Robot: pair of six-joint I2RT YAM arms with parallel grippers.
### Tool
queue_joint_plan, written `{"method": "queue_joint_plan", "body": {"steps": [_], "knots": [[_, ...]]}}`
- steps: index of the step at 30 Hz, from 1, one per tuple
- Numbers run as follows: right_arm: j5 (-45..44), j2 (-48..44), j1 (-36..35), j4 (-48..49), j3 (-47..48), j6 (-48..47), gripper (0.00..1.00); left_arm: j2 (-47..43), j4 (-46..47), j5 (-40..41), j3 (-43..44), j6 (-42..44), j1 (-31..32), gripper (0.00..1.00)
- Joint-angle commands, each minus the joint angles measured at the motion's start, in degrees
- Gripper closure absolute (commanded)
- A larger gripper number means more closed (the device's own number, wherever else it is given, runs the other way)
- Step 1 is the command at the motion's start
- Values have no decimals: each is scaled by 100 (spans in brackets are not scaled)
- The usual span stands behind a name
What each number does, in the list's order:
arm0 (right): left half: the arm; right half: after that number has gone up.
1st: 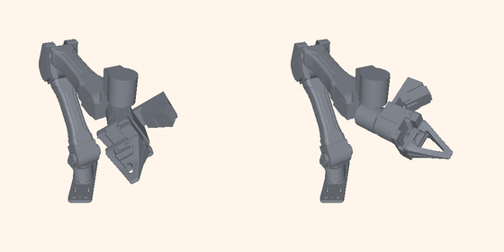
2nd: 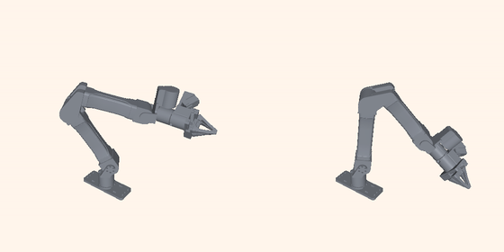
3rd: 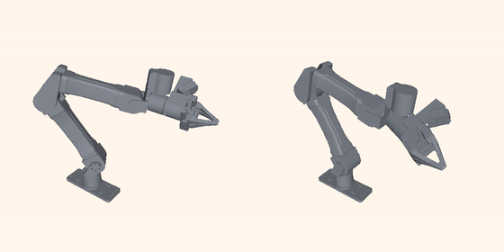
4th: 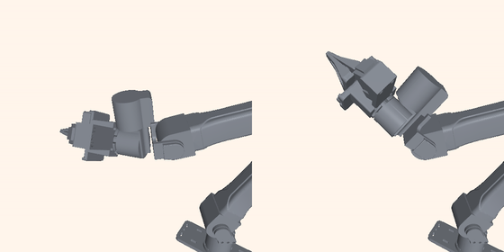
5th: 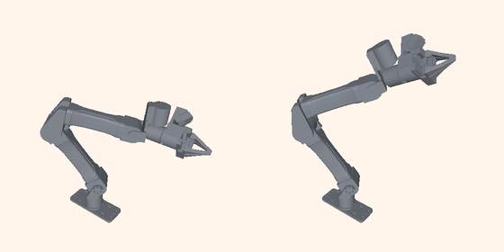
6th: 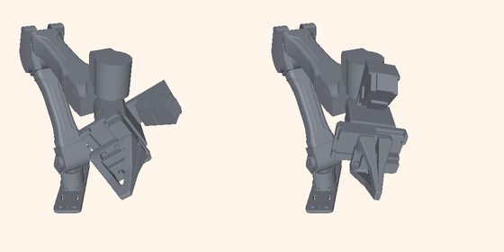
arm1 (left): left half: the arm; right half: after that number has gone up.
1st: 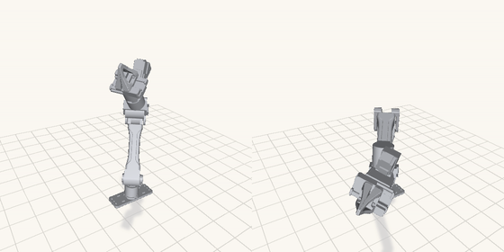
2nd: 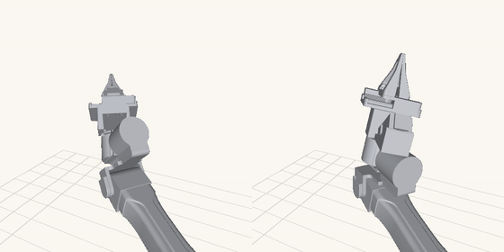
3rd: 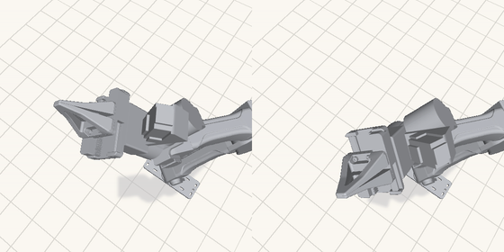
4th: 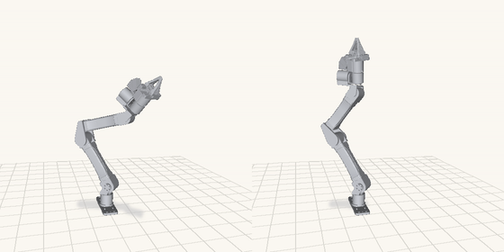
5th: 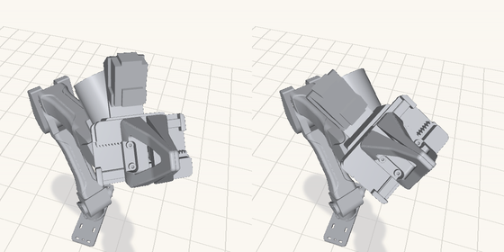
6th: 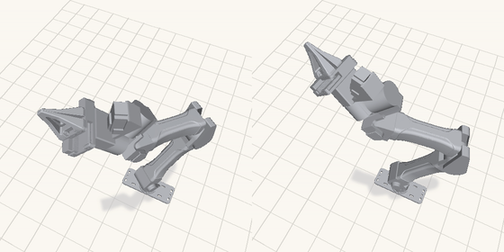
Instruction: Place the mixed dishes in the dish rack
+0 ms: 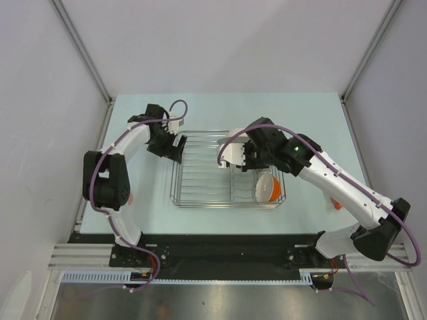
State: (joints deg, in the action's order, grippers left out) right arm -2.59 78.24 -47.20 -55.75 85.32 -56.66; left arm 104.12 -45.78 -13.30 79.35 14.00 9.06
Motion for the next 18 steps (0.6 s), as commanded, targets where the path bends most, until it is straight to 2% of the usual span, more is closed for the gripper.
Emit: {"method": "queue_joint_plan", "body": {"steps": [1, 6, 10, 18], "knots": [[-216, 16, -70, 591, 55, -117, 100, -260, -361, -146, 423, -55, -115, 0], [-93, 60, -175, 565, -41, 24, 100, -392, -528, -515, 739, -178, -115, 0], [-5, 78, -202, 591, -147, 129, 100, -489, -678, -1111, 1047, -319, -115, 0], [39, 139, -167, 644, -296, 156, 100, -489, -713, -1254, 1293, -380, -124, 0]]}}
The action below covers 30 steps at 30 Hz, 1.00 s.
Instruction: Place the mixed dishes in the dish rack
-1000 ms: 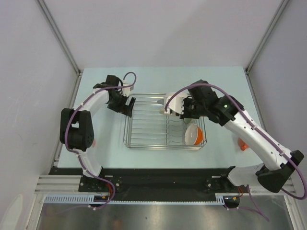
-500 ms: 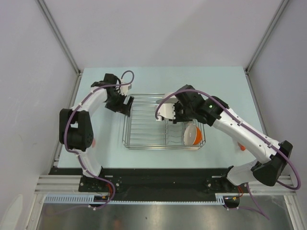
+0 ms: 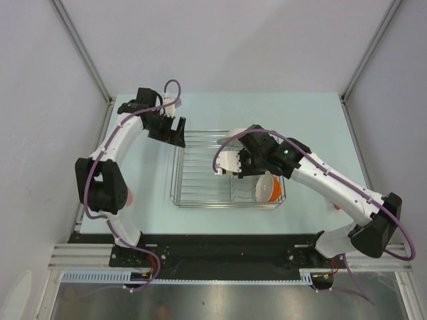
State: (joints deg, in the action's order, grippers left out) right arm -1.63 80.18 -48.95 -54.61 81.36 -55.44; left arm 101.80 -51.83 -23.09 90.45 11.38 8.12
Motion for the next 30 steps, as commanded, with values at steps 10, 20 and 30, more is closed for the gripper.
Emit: {"method": "queue_joint_plan", "body": {"steps": [10, 20, 30], "knots": [[365, 76, 271, 811, -164, 191, 100, -327, -64, -345, 201, -118, -21, 0], [637, 402, 456, 1049, -436, 595, 84, -319, -90, -275, 297, -39, -21, 0], [611, 174, 386, 1145, -718, 833, 0, -283, -72, -257, 385, -39, -21, 0]]}}
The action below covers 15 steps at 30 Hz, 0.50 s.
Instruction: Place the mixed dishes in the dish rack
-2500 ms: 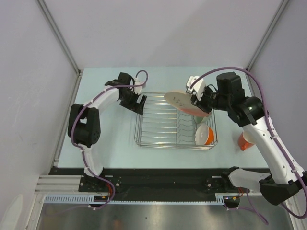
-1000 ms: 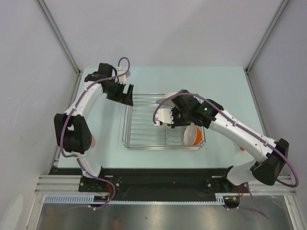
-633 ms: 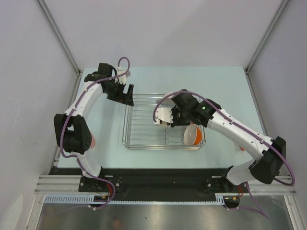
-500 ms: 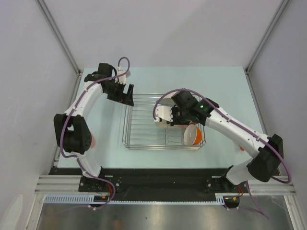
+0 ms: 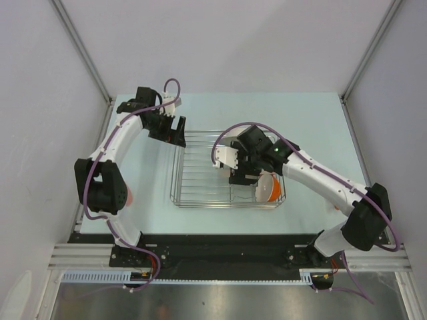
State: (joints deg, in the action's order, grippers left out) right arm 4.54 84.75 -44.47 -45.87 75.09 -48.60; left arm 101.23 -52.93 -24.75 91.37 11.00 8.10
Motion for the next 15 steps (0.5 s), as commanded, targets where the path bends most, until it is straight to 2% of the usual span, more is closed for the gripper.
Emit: {"method": "queue_joint_plan", "body": {"steps": [1, 10, 13, 15], "knots": [[-31, -353, -71, 280, -108, 166, 0, -235, 28, -82, 302, 7, -19, 0], [-401, -1135, -413, 702, -144, 369, 0, -428, -261, 49, 495, 59, -19, 0], [-445, -1601, -545, 886, -135, 640, 0, -595, -428, 120, 539, 121, -19, 0], [-445, -1934, -537, 1158, -144, 1175, 0, -709, -586, 234, 548, 244, -19, 0]]}}
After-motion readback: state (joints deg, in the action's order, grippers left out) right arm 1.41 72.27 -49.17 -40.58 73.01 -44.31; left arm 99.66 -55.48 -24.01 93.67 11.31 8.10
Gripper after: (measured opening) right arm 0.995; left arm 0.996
